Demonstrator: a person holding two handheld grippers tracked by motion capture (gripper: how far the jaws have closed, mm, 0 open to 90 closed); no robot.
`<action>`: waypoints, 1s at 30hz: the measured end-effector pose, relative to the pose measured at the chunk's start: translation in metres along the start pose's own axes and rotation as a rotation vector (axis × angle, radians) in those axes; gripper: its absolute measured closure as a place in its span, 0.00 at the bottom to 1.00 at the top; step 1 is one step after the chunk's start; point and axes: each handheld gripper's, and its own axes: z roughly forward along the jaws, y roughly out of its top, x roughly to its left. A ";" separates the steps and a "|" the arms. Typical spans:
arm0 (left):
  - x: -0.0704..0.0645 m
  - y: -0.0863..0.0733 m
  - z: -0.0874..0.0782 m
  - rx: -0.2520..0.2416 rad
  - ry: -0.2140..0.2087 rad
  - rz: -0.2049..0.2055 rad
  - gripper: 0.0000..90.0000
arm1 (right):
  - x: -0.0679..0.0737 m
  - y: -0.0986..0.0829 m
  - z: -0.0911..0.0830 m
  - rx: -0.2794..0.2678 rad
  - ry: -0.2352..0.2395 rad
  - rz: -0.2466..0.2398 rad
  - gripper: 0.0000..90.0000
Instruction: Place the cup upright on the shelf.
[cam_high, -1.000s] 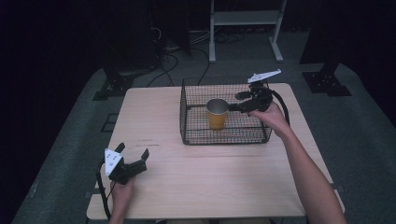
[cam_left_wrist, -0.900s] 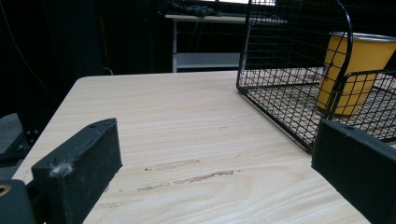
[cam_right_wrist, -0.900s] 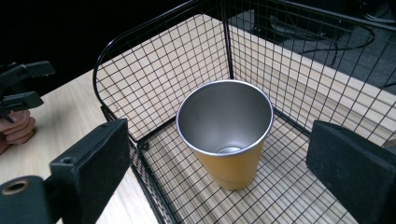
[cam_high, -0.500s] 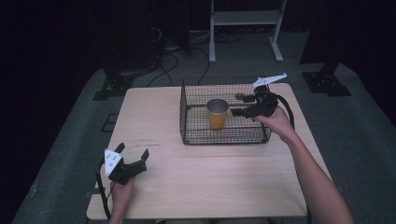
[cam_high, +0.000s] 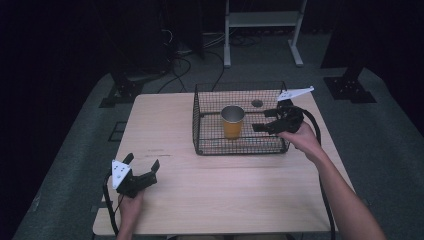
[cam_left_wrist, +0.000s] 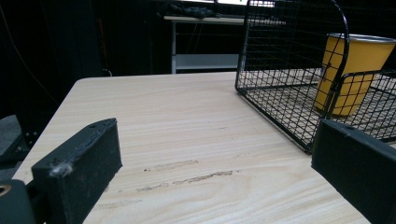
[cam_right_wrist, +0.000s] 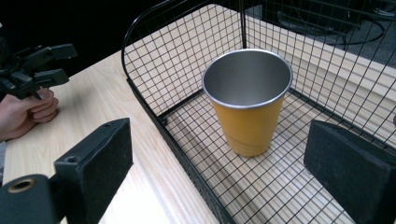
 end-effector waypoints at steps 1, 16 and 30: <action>0.000 0.000 0.000 0.000 0.000 0.000 0.01 | 0.000 -0.001 -0.001 -0.001 0.003 0.000 0.08; 0.000 0.000 0.000 0.001 0.000 0.005 0.01 | 0.013 -0.013 -0.003 -0.020 0.046 0.002 0.08; -0.001 0.000 0.000 0.003 0.000 0.008 0.01 | 0.024 -0.027 -0.004 -0.014 0.079 -0.002 0.08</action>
